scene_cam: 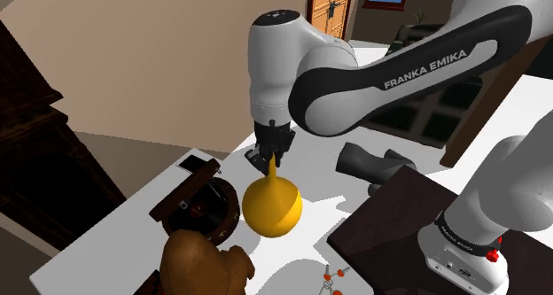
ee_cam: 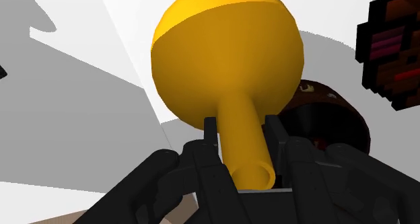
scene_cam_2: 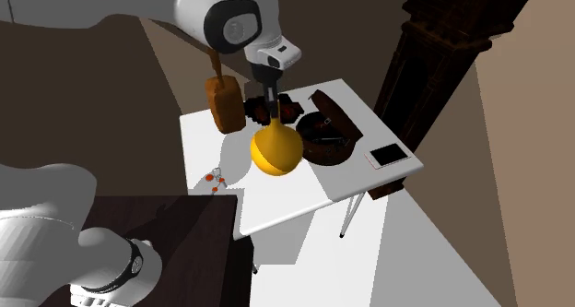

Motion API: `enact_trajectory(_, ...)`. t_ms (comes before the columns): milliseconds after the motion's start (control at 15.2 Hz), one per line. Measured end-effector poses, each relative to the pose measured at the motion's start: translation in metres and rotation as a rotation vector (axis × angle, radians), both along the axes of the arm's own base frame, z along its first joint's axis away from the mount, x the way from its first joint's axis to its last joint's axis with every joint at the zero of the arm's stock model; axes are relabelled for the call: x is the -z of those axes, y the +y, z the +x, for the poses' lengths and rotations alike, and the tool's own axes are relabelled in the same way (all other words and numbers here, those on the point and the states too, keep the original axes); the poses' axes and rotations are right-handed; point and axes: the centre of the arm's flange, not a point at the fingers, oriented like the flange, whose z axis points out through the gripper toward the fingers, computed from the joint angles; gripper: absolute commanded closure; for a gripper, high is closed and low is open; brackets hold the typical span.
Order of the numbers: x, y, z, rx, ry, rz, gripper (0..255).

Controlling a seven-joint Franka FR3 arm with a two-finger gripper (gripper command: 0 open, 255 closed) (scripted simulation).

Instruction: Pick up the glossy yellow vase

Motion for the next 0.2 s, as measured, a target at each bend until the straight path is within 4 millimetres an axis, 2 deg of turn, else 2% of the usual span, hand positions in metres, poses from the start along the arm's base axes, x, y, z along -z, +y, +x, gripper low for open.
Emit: enact_trajectory(198,-0.0127,0.0001,-0.0005,0.0,0.0,0.0,255)
